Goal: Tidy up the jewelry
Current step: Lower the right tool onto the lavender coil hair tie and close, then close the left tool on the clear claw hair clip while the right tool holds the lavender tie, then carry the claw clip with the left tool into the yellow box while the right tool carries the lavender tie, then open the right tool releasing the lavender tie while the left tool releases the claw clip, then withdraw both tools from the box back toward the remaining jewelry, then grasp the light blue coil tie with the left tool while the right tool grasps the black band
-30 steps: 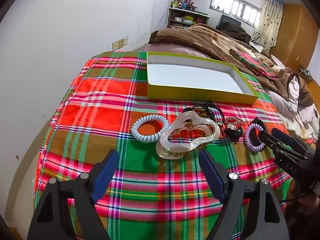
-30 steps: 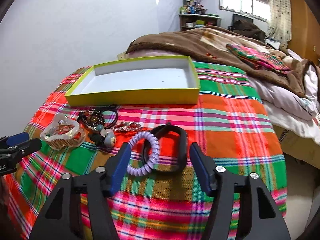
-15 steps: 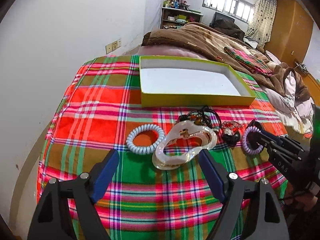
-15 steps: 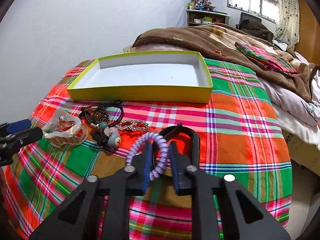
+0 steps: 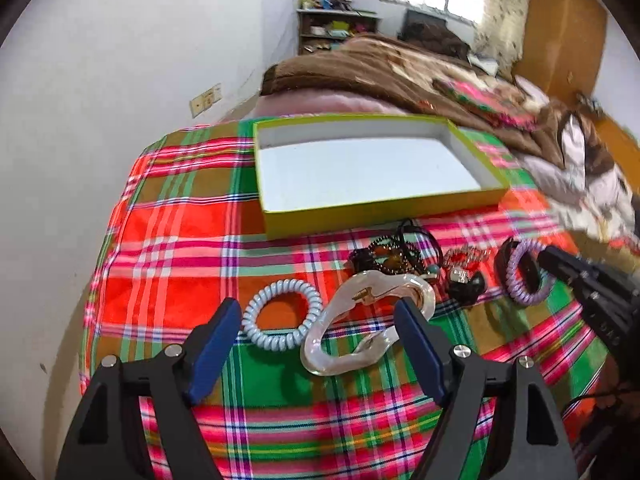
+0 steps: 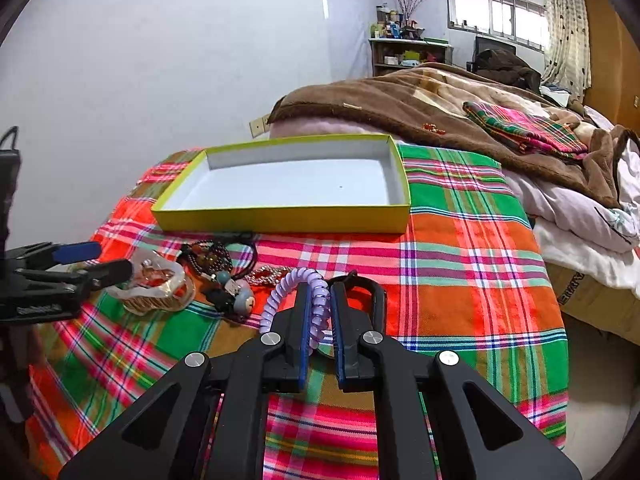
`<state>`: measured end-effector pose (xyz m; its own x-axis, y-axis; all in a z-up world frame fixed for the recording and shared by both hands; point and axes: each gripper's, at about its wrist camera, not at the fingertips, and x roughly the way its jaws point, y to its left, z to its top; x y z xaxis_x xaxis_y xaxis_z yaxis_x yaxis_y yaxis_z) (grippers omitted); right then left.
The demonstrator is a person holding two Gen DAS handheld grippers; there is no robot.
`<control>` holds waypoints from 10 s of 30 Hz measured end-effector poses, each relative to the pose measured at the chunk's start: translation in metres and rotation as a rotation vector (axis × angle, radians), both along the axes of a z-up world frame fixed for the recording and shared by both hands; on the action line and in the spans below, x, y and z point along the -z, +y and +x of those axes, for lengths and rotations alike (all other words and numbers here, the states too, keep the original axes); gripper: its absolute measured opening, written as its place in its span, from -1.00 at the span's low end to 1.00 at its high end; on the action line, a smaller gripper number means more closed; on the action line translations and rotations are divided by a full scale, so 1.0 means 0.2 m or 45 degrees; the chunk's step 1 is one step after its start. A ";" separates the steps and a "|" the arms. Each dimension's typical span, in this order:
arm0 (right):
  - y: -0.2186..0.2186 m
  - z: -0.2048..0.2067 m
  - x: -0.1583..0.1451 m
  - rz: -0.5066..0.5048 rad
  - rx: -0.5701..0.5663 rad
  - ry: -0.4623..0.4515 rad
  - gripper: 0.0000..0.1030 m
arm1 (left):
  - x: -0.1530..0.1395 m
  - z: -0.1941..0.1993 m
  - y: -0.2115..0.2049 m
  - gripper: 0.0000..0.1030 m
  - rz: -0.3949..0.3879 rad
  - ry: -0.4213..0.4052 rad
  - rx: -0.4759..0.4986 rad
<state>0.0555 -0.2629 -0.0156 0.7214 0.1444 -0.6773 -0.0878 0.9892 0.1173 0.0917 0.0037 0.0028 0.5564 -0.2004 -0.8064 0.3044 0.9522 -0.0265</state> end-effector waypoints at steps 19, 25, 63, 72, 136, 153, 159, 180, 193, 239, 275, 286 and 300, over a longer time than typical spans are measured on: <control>-0.02 -0.01 -0.01 0.042 0.005 -0.021 -0.81 | 0.05 -0.04 -0.19 0.13 -0.040 0.158 0.207; -0.03 -0.02 -0.01 0.052 0.003 -0.024 -0.81 | 0.08 0.00 -0.16 -0.07 -0.071 0.186 0.152; 0.00 -0.05 -0.11 0.051 -0.015 -0.077 -0.81 | -0.03 -0.03 -0.12 -0.11 -0.019 0.045 0.036; 0.02 -0.01 -0.23 0.033 -0.029 -0.143 -0.81 | -0.15 0.00 -0.09 -0.11 -0.038 -0.023 0.018; 0.23 1.16 0.12 -0.177 -0.118 0.163 -0.81 | 0.13 0.84 -0.23 -0.09 0.174 0.028 -0.082; 0.22 1.17 0.14 -0.163 -0.109 0.178 -0.57 | 0.13 0.85 -0.25 0.04 0.156 0.050 -0.064; 0.21 1.14 0.11 -0.142 -0.097 0.151 -0.50 | 0.11 0.84 -0.24 0.12 0.128 0.032 -0.060; 0.17 0.69 -0.23 -0.165 -0.030 -0.129 -0.16 | -0.17 0.45 -0.11 0.18 -0.012 -0.128 -0.091; 0.16 0.39 -0.35 -0.187 0.002 -0.222 -0.16 | -0.22 0.19 -0.05 0.19 -0.033 -0.176 -0.102; 0.01 0.01 -0.07 -0.039 0.089 -0.066 -0.15 | 0.21 0.10 0.12 -0.24 0.065 0.044 -0.179; -0.14 0.11 0.19 -0.042 0.129 0.182 -0.15 | 0.11 0.05 0.16 -0.79 -0.052 0.007 -0.228; -0.11 0.12 0.20 -0.080 0.126 0.178 -0.50 | 0.09 0.01 0.14 -0.79 -0.051 0.000 -0.214; -0.11 0.10 0.20 -0.083 0.133 0.168 -0.76 | 0.06 -0.02 0.12 -0.79 -0.054 -0.013 -0.203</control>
<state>0.0758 -0.2842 -0.0552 0.6342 0.0264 -0.7727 0.0276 0.9980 0.0567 0.0886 0.0271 -0.0095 0.5919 -0.1426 -0.7933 0.1499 0.9865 -0.0654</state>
